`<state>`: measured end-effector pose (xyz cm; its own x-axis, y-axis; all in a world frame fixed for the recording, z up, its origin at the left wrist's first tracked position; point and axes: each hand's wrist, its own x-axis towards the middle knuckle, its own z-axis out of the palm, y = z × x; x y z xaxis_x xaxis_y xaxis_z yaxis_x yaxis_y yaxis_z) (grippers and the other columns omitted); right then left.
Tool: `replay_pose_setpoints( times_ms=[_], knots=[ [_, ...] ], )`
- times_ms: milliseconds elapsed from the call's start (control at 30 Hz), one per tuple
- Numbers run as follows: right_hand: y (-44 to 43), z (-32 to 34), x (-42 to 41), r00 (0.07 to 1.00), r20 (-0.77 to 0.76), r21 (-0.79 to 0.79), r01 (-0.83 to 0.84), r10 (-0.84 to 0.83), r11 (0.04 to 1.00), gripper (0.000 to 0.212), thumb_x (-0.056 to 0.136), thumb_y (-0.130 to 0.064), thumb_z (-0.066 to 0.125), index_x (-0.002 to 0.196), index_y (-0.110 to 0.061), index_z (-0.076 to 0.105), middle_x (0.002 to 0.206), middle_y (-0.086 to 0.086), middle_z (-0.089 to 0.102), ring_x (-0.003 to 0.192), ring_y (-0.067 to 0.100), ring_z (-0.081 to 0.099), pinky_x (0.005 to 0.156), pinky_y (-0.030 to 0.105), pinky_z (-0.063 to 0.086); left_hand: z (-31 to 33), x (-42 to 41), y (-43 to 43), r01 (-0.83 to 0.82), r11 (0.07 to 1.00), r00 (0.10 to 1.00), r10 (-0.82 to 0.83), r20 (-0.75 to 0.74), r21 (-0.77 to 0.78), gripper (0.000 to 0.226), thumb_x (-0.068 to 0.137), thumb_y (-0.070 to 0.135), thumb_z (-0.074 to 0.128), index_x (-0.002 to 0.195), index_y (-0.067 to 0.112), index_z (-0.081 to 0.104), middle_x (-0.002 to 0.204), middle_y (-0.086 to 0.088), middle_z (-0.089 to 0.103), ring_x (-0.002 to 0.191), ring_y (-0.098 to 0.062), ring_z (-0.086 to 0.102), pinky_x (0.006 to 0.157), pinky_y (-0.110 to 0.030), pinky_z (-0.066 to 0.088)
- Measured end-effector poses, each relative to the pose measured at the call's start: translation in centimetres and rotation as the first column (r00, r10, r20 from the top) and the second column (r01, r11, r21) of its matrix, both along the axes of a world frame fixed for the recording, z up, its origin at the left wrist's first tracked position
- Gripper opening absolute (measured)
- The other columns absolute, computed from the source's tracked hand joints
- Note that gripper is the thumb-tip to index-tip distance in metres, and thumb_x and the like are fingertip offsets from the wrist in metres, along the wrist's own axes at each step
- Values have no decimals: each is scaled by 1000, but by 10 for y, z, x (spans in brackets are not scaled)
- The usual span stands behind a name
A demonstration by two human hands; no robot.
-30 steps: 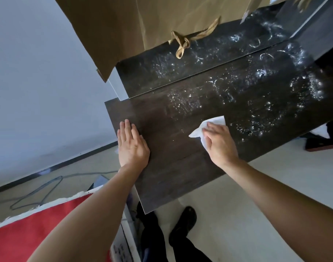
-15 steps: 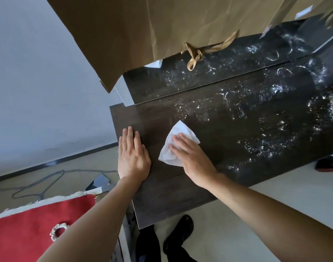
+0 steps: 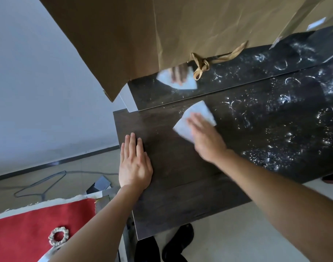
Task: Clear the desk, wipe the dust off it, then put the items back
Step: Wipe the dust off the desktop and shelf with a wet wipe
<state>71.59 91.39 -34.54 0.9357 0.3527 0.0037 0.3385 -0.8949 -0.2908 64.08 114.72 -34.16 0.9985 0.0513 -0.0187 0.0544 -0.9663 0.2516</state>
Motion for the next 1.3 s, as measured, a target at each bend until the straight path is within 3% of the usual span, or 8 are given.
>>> replay_pose_setpoints(
  times_ms=[133,300,500,800,967,1067,1200,1300],
  knots=[
    [9,6,39,913,-57,-20,403,-403,915,70,80,3,50,144,1,22,155,22,13,144,34,7,119,38,6,-1,0,1,-5,1000,1000,5,9,6,50,96,23,29,138,0,41,151,-19,30,143,-34,22,118,-42,14],
    [60,13,17,998,-33,91,-42,45,995,65,79,12,52,140,-2,36,151,14,30,143,30,20,116,33,11,-2,0,1,-2,1000,1000,3,9,-21,52,95,24,24,137,-1,43,151,-20,31,143,-34,22,118,-45,18],
    [18,16,60,884,22,-8,468,-467,884,45,82,1,56,126,-6,51,138,15,41,130,32,35,102,37,38,-3,0,3,-1,1000,1000,2,19,-26,52,96,26,23,137,0,43,151,-19,31,143,-33,22,117,-44,17],
    [109,4,68,890,-27,393,428,-455,814,13,83,-11,60,84,-7,72,94,7,62,90,24,50,71,26,42,-6,1,6,5,995,999,-1,42,-95,49,96,23,27,134,0,47,148,-19,36,142,-32,25,117,-44,20],
    [74,10,26,991,-114,377,114,-77,919,14,80,-5,65,87,-10,75,92,7,62,88,20,56,77,17,40,-6,0,7,4,991,999,3,49,-134,46,96,21,30,133,1,49,148,-17,37,141,-31,27,116,-45,22],
    [22,18,24,955,-72,321,296,-288,900,18,82,-7,59,97,-11,69,97,9,60,91,25,57,76,21,36,-6,0,8,-13,990,999,17,29,-141,45,97,22,33,135,4,47,150,-15,34,142,-31,25,116,-44,17],
    [16,13,66,702,-92,237,704,-706,669,17,82,-9,58,97,-8,66,108,16,55,95,34,56,79,31,38,-9,0,9,-10,984,999,17,37,-178,45,97,21,30,135,4,47,150,-15,34,143,-30,23,117,-43,17],
    [63,8,47,855,-95,356,508,-511,784,15,78,-14,60,87,-8,71,94,15,59,85,31,58,73,32,43,-10,0,10,-22,976,999,32,40,-216,49,95,24,23,133,4,48,150,-15,35,142,-30,25,117,-43,18]
  ],
)
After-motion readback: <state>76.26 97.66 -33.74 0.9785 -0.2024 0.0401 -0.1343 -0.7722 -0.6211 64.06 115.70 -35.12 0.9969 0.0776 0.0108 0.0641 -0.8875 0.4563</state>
